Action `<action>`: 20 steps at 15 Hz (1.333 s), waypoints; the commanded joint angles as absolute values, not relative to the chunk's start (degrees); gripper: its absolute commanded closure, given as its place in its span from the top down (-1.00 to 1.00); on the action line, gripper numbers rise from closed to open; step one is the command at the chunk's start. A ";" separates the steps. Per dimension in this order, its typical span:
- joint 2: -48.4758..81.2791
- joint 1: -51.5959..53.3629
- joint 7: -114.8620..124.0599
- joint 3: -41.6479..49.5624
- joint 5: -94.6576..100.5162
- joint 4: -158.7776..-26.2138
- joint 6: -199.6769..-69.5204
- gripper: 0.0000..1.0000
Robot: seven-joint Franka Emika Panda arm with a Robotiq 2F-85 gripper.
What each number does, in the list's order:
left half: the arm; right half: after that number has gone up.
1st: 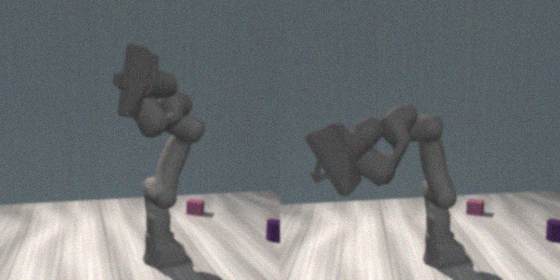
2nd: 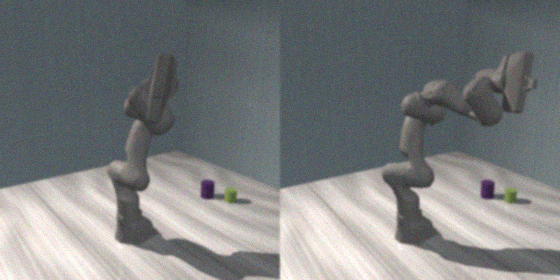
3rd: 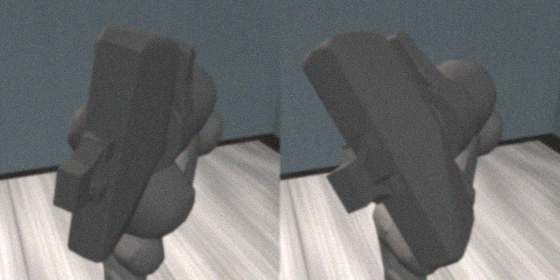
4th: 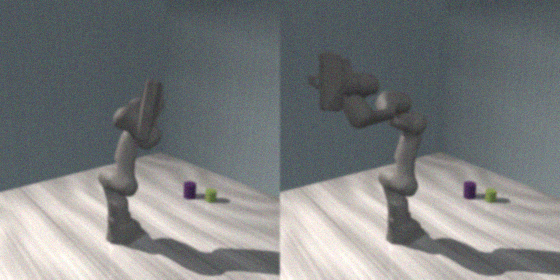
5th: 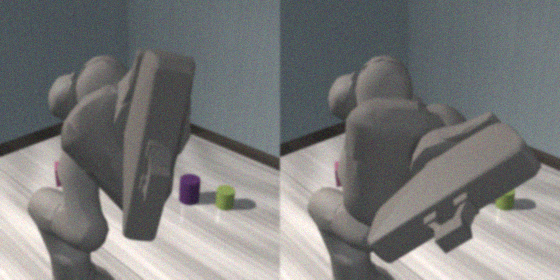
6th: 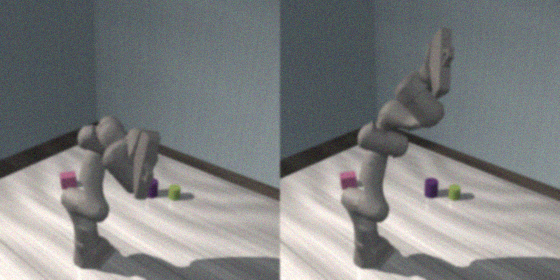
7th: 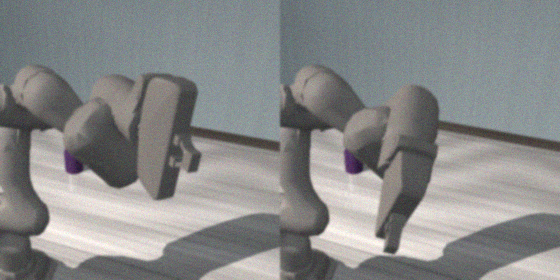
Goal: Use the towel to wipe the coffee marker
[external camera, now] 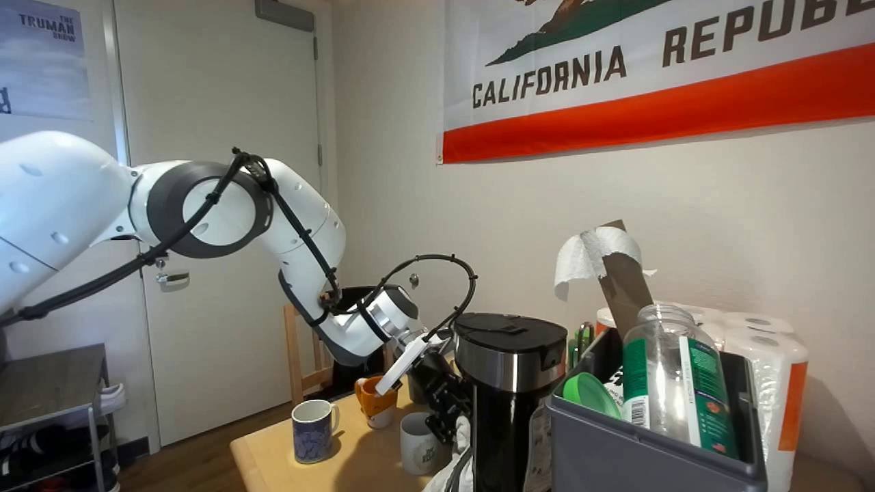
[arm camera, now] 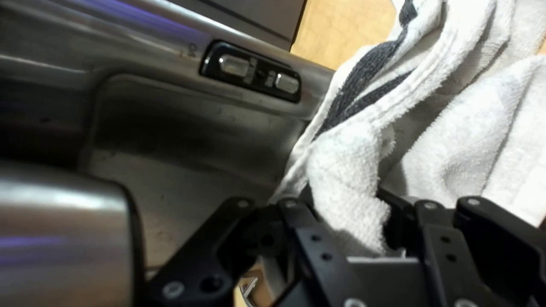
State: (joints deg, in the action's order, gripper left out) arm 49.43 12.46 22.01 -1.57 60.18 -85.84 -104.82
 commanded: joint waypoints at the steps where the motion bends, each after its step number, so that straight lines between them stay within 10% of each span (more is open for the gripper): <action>1: 49.22 13.42 25.01 -0.23 62.49 -85.53 -107.20 -0.91; 20: 49.67 12.88 21.82 -0.69 59.82 -84.61 -105.37 -0.91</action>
State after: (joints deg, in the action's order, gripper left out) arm 49.71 12.54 20.84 -1.43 58.56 -85.25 -102.76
